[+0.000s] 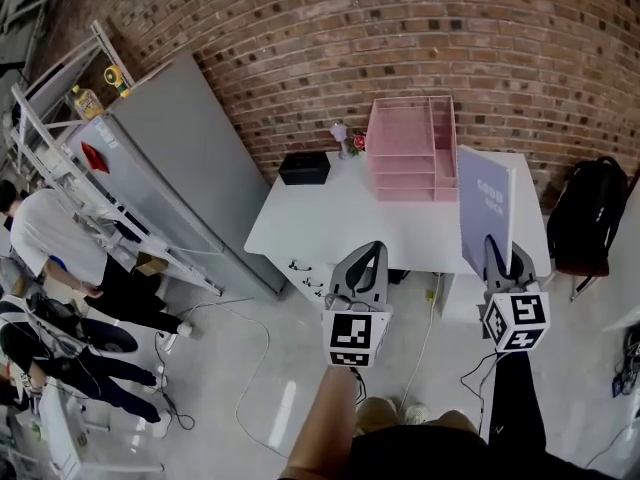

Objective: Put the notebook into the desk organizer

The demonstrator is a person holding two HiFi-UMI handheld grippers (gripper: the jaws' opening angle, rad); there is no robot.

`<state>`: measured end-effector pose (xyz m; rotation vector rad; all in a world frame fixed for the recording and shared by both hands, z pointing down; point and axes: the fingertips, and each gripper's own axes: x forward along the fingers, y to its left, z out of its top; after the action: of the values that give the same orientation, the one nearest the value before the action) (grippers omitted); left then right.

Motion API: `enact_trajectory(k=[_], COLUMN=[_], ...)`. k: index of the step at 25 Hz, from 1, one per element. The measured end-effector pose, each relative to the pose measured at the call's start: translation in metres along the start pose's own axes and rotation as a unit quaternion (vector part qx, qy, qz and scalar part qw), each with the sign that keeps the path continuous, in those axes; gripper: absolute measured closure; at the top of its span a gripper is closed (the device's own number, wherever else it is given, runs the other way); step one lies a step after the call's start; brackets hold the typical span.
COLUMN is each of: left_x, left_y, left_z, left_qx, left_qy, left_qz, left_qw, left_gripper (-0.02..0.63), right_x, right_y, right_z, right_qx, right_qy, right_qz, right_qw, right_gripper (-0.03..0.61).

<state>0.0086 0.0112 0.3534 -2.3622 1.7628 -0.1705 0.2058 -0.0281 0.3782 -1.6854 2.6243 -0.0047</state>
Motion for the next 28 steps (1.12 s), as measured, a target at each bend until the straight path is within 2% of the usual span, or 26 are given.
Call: enact_trajectory(k=[9, 17, 28], left_x=[0.037, 0.120, 0.214], left_y=[0.038, 0.099, 0.194], left_z=[-0.006, -0.026, -0.034], left_qx=[-0.004, -0.010, -0.012], left_qy=[-0.015, -0.018, -0.033], left_qz=[-0.005, -0.034, -0.080], left_qw=[0.9999, 0.9992, 0.9962], left_gripper=[0.598, 0.598, 0.598], right_x=[0.048, 0.140, 0.262], right_y=[0.007, 0.005, 0.026], right_z=[0.007, 0.003, 0.021], right_qx=[-0.005, -0.015, -0.011], right_qy=[-0.008, 0.004, 0.002], right_qz=[-0.001, -0.028, -0.056], right_qw=[1.000, 0.999, 0.998], right_gripper=[0.531, 0.531, 0.531])
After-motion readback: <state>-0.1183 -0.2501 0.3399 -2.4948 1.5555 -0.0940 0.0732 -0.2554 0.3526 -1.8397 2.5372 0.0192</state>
